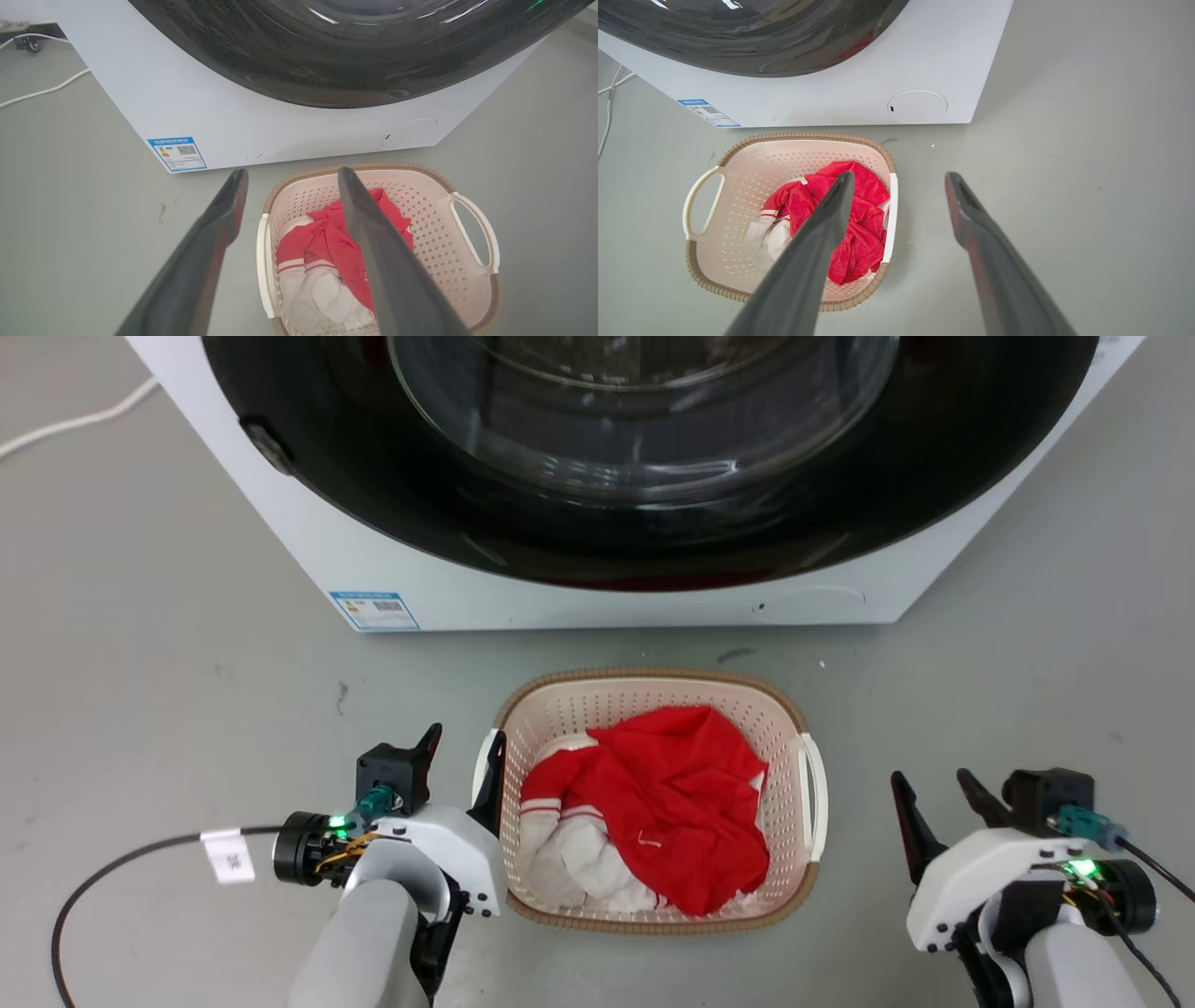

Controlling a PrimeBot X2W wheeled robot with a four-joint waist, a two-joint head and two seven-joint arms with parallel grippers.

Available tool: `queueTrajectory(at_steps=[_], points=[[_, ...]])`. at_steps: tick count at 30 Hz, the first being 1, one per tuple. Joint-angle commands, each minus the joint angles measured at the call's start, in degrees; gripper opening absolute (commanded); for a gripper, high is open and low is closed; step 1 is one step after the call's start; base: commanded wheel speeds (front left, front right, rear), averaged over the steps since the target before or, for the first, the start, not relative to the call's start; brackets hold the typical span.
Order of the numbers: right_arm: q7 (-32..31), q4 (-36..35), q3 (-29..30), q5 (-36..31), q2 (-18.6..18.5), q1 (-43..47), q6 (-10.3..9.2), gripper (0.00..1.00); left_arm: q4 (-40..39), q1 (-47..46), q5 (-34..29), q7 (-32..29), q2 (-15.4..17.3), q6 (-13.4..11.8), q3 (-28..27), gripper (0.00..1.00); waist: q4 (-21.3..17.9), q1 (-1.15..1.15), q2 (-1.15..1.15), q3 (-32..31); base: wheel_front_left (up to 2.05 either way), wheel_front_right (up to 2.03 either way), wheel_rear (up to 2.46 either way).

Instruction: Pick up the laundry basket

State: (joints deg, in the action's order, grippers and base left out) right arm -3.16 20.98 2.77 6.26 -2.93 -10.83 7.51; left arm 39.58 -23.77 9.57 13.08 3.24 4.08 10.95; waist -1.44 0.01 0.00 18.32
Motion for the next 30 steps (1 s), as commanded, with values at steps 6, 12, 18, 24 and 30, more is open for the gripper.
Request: queueTrajectory(at_steps=[6,12,18,24,30], points=[[-0.1,12.8,-3.7,0.7,0.1,-8.6,-0.04,1.0,12.4,-8.1,2.8,-4.0,1.4,2.2,0.2,1.0,-1.8,-0.01,0.0,7.6,0.0,0.0,0.0],[0.4,20.3,-6.0,1.4,0.1,-13.9,-0.04,1.0,18.4,-12.6,3.8,-6.5,2.7,2.9,1.2,1.0,-2.8,-0.01,0.0,10.7,0.0,0.0,0.0],[1.3,28.2,-9.7,2.3,0.1,-20.3,-0.04,1.0,23.7,-17.5,5.3,-9.2,3.9,3.4,2.9,1.0,-4.0,-0.01,0.0,14.3,0.0,0.0,0.0],[1.4,34.2,-13.8,5.3,0.1,-27.2,-0.04,1.0,25.7,-22.0,9.0,-12.5,5.5,3.3,5.8,1.0,-5.4,-0.01,0.0,18.4,0.0,0.0,0.0],[-0.1,38.6,-19.1,9.8,0.1,-33.4,-0.04,1.0,25.7,-26.0,13.8,-16.7,8.4,3.3,8.7,1.0,-6.6,-0.01,0.0,21.9,0.0,0.0,0.0]])
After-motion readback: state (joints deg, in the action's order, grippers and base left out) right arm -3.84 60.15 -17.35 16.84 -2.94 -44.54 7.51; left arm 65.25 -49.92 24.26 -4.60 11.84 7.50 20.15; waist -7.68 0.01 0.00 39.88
